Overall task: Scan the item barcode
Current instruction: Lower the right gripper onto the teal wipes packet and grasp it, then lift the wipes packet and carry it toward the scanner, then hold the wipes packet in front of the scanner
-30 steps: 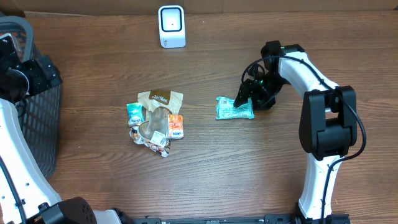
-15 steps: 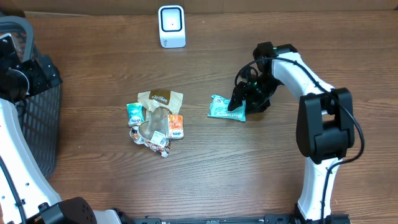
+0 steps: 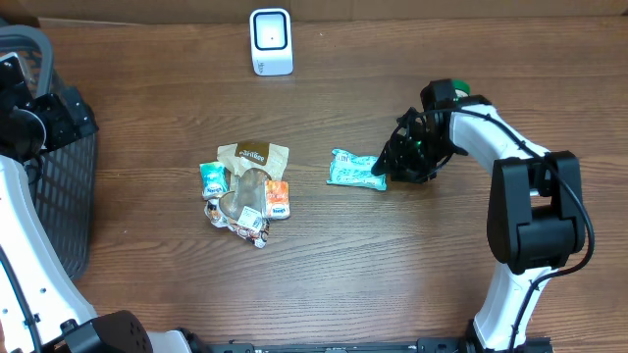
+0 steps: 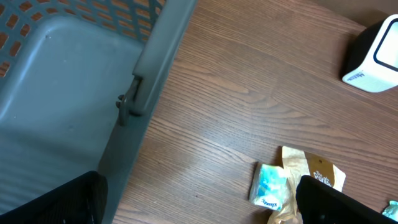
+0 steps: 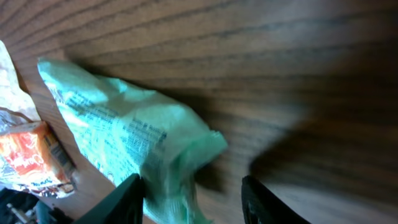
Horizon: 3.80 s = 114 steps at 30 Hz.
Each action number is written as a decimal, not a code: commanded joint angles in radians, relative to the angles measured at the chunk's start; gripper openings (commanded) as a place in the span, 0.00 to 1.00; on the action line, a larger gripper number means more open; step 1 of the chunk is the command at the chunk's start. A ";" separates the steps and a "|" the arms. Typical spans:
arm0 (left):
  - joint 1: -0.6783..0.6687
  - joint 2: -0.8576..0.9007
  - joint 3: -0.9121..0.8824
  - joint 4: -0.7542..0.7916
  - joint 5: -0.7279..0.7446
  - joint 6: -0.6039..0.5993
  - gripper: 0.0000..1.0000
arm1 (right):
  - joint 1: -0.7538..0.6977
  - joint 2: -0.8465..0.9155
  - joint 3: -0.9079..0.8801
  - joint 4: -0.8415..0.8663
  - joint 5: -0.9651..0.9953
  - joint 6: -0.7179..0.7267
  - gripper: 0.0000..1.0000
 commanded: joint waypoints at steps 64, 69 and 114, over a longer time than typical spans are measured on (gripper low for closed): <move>0.000 -0.005 0.020 0.001 0.011 -0.009 1.00 | 0.365 0.351 1.255 0.023 1.086 -0.185 0.04; 0.000 -0.005 0.020 0.001 0.011 -0.009 1.00 | 0.393 0.439 1.239 0.346 1.107 -0.488 0.04; 0.000 -0.005 0.020 0.001 0.011 -0.009 1.00 | 0.464 0.634 1.238 0.573 1.041 -1.152 0.04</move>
